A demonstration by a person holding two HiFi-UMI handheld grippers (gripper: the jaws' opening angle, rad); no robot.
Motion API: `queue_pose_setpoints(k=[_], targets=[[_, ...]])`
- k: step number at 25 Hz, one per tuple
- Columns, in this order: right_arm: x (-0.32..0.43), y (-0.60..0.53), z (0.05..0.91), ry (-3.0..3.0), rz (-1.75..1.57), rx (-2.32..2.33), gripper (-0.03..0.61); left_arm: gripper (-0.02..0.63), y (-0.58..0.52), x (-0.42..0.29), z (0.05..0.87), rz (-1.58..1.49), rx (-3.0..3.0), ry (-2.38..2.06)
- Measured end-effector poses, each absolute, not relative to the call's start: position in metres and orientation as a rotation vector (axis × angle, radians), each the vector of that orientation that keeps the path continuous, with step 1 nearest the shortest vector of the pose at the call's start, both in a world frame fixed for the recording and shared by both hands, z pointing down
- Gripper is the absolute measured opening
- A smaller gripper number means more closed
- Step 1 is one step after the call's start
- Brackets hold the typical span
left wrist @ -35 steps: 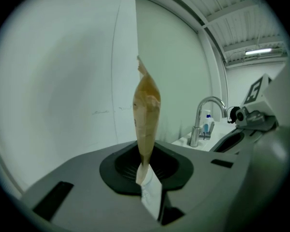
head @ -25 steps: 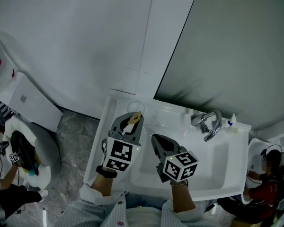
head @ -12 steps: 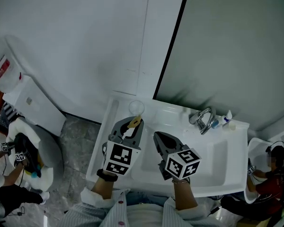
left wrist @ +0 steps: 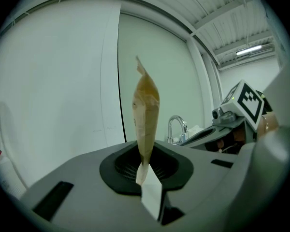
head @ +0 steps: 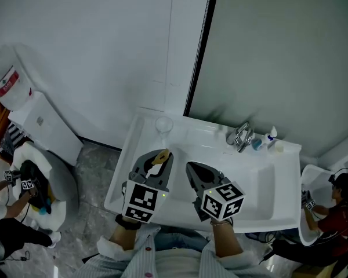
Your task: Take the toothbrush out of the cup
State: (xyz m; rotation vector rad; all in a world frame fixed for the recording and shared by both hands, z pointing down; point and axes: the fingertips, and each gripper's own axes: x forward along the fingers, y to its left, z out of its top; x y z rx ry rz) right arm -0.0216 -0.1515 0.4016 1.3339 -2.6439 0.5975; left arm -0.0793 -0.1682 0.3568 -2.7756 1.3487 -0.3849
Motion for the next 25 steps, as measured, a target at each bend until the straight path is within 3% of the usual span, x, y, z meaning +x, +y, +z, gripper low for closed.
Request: queue_pose_setpoints(k=[25], targets=[[0.029,-0.069,0.374,-2.676,0.536,1.332,0.011,0.049,-0.051,-0.030,0.363,-0.425,-2.855,1.275]])
